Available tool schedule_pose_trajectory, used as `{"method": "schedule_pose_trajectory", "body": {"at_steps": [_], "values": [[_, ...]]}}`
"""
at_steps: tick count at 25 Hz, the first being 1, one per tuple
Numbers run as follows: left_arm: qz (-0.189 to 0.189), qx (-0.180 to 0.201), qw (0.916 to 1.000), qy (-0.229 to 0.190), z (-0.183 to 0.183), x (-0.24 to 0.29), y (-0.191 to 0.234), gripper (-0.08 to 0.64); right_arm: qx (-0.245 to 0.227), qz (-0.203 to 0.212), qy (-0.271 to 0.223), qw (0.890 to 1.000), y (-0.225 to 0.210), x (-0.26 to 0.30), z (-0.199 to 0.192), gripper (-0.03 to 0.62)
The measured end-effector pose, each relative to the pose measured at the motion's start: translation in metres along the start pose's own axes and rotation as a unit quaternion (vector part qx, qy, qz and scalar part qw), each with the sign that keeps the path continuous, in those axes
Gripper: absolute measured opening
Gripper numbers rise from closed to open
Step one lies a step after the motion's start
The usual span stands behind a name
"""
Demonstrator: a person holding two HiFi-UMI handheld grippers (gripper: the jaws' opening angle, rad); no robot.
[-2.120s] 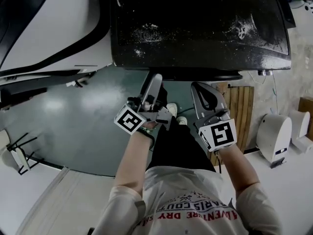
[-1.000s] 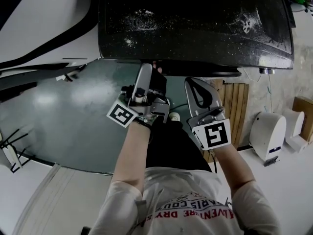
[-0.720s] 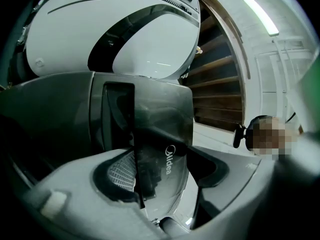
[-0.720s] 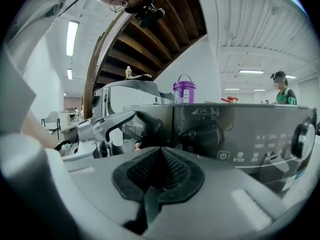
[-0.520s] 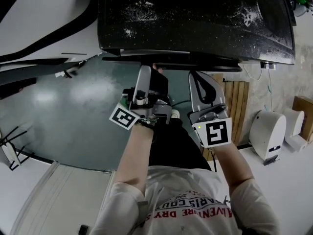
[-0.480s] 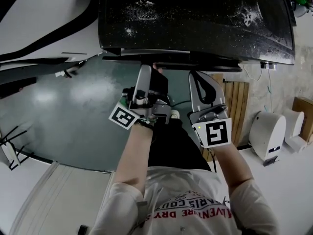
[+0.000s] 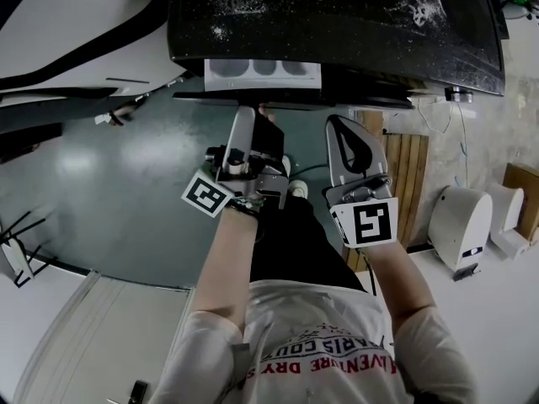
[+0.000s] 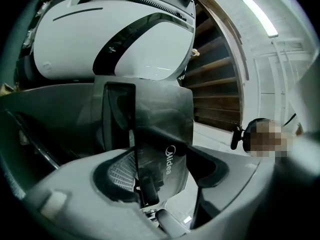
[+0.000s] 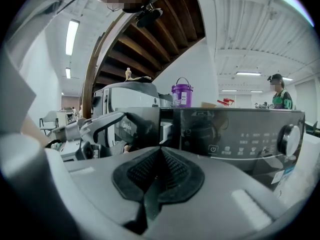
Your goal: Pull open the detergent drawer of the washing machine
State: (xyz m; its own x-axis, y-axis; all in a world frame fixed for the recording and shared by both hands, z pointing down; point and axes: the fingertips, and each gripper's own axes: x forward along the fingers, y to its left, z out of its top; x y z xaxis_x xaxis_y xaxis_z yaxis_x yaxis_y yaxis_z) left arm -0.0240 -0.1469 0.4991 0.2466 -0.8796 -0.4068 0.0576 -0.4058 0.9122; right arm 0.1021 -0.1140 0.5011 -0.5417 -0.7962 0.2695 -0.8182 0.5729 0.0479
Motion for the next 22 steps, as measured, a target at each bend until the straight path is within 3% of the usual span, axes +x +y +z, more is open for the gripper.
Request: {"method": "schedule_pose_trajectory", "body": {"at_steps": [7,22], "values": [[-0.002,0.003,1.0,-0.004,-0.007,-0.02,-0.01,0.308,0.024,-0.002,-0.013,1.0,0.006,-0.017,0.009,0.0],[-0.003,0.006,0.9999,-0.013,-0.025,-0.074,-0.035,0.308,-0.017,0.003,-0.03,0.999,0.027,-0.054,0.003,0.0]]}}
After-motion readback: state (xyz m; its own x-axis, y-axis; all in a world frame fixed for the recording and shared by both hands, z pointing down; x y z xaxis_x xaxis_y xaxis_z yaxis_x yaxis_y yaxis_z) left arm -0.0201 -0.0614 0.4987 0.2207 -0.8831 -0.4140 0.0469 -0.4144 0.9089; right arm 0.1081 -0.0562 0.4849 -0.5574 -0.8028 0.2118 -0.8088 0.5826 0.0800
